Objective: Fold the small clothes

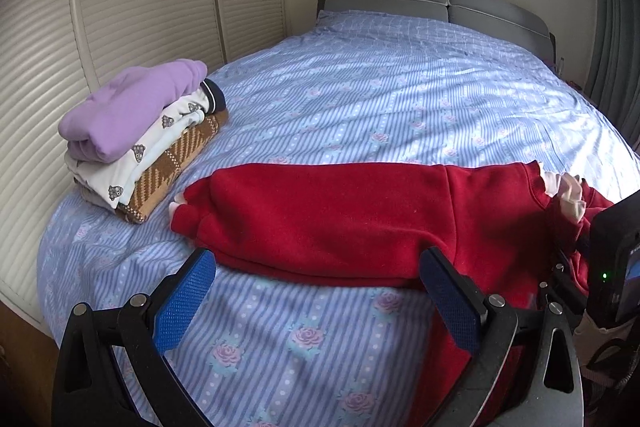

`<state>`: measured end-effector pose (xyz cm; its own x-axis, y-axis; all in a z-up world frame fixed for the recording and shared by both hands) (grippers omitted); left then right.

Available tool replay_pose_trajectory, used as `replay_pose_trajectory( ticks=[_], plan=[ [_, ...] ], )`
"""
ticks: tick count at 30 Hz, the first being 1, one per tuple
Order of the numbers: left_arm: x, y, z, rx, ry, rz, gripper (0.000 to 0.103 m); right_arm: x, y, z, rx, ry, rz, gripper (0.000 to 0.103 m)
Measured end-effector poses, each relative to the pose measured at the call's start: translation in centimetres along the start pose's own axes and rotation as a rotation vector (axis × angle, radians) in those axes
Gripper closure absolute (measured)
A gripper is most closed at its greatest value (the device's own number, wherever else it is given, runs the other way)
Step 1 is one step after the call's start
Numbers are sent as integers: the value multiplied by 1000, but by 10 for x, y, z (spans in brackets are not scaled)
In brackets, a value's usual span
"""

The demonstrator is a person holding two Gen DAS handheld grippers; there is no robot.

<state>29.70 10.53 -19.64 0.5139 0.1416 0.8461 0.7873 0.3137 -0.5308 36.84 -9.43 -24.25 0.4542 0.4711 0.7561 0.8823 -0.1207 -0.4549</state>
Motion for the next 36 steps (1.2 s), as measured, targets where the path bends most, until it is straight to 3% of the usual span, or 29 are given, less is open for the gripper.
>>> replay_pose_trajectory(
  ticks=[3, 6, 10, 12, 15, 22, 28, 36],
  plan=[
    [-2, 1, 2, 2, 1, 2, 0, 0, -3, 13, 35, -17, -9, 64],
    [0, -1, -1, -14, 2, -6, 0, 3, -14, 18, 69, -12, -37, 63],
    [4, -11, -17, -73, 22, -28, 0, 4, -30, 0, 132, 132, -44, 63],
    [8, -15, -32, -128, 33, -40, 0, 1, -41, -19, 143, 209, -51, 58],
    [14, -20, -62, -218, 61, -56, 0, -7, -57, -52, 114, 302, -78, 51],
    [23, -22, -141, -393, 160, -96, 0, -39, -66, -134, -23, 502, -46, 50],
    [21, -5, -185, -437, 278, -104, 10, -71, -59, -170, -90, 612, -8, 50],
    [2, 36, -195, -475, 260, 7, 27, -95, -45, -185, -107, 679, 19, 50]
  ],
)
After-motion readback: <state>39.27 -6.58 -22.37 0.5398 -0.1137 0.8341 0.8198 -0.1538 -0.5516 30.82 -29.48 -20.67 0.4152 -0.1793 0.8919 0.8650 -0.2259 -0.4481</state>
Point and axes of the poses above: each gripper's, at about its wrist camera, not at the fingertips, and y roughly the way its jaws point, z to its left, x to its top, the point moved 6 cm from there along y, roughly the way its jaws point, and after that the axes turned 10 degrees about -z, right-handed, at the moved point
